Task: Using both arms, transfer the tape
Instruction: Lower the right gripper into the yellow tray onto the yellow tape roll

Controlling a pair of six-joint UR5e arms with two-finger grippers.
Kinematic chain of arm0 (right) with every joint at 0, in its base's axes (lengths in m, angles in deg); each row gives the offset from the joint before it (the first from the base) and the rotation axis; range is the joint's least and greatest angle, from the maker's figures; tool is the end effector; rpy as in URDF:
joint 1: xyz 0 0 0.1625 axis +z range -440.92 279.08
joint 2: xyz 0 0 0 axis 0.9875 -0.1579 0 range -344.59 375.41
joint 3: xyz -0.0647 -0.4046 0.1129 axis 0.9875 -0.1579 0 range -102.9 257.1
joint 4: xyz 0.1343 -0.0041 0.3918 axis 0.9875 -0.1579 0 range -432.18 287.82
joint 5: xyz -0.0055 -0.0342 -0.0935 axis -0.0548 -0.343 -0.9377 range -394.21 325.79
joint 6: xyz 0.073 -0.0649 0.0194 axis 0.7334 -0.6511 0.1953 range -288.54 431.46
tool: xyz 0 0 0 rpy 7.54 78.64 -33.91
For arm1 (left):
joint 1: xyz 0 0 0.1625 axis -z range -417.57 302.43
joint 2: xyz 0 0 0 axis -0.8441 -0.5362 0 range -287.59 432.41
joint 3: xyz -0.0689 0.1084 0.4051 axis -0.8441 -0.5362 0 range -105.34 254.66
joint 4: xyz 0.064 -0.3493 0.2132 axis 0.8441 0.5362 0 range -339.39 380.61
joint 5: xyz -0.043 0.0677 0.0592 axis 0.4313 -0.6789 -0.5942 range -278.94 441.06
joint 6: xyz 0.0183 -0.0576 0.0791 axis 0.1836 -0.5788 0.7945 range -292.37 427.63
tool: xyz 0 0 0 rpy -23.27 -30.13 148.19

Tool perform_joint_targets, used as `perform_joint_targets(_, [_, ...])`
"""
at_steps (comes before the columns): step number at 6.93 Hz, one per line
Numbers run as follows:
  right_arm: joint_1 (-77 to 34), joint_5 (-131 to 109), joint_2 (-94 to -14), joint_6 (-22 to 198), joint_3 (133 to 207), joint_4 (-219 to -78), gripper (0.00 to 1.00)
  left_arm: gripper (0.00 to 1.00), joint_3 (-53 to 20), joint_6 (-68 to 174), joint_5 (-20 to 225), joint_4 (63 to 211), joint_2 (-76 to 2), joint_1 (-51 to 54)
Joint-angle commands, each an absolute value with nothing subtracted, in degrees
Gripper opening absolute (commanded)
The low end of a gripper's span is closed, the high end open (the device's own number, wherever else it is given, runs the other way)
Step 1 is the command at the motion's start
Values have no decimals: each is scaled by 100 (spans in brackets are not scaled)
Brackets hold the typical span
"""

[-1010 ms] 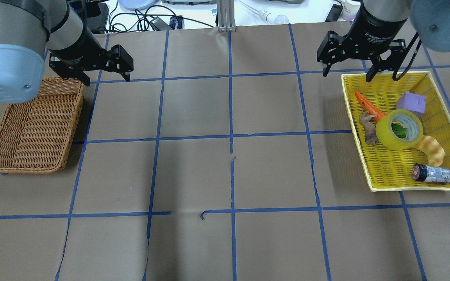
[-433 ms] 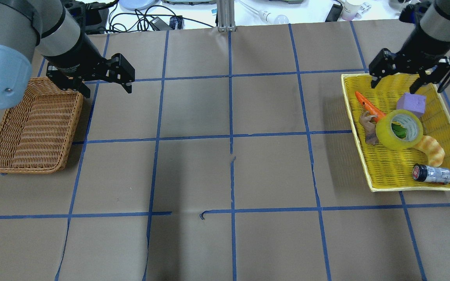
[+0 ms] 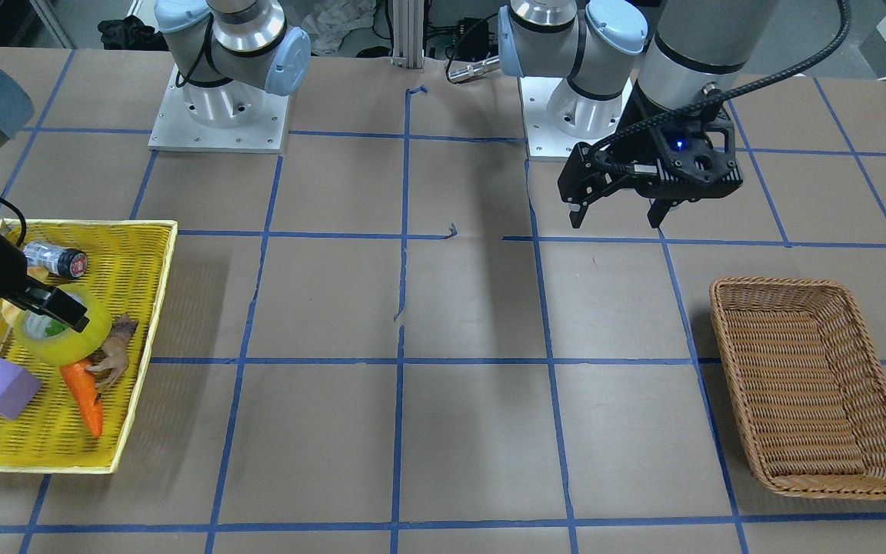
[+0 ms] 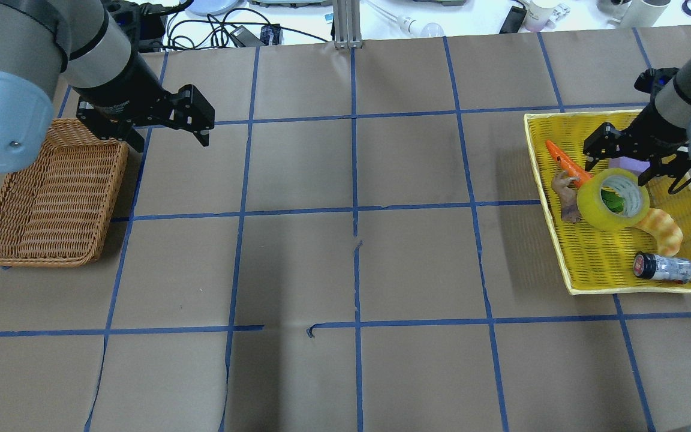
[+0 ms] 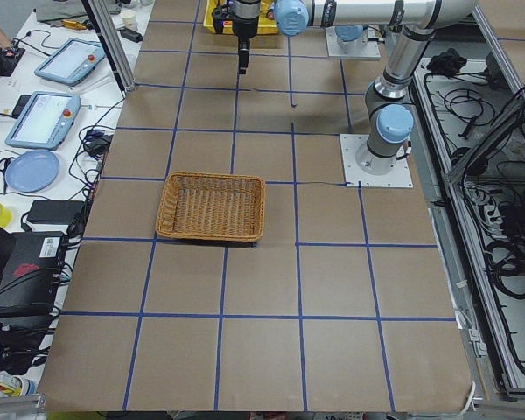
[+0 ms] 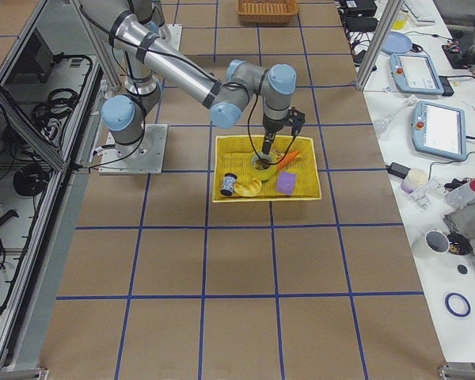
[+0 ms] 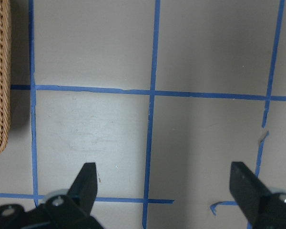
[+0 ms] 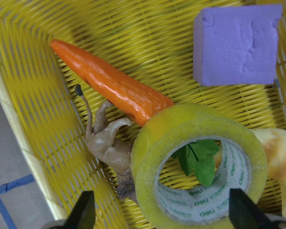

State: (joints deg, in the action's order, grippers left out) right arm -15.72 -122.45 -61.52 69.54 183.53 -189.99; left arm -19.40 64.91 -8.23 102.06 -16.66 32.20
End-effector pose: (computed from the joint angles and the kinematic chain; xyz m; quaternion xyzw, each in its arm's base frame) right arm -0.1004 -0.5422 0.2809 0.1985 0.9799 0.0108 0.0183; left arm -0.1326 -0.4938 0.4764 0.0254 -0.9985 0.0472 0.0072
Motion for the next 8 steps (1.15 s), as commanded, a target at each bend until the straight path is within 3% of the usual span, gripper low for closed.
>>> perform_joint_targets(1, [-1588,-12227,-5905,7251,18415,-19145,100,100,-1956,6499,-841,10217,-1680,3208])
perform_joint_targets(2, [-1588,-12227,-5773,7338,18415,-19223,100,100,-1956,6500,-850,10209,-1697,3207])
perform_joint_targets(3, [-1588,-12227,-5641,7348,18415,-19293,93,100,-1956,6500,-859,10200,-1706,3207])
perform_joint_targets(4, [-1579,-12210,-5631,7365,18406,-19303,43,100,-1956,6500,-868,10200,-1697,3207])
perform_joint_targets(5, [-1588,-12218,-5640,7357,18406,-19303,4,100,-1956,6500,-842,10130,-1758,3207])
perform_joint_targets(8, [-1561,-12245,-5710,7339,18118,-19050,0,100,-1965,6500,-833,10374,-1715,3207])
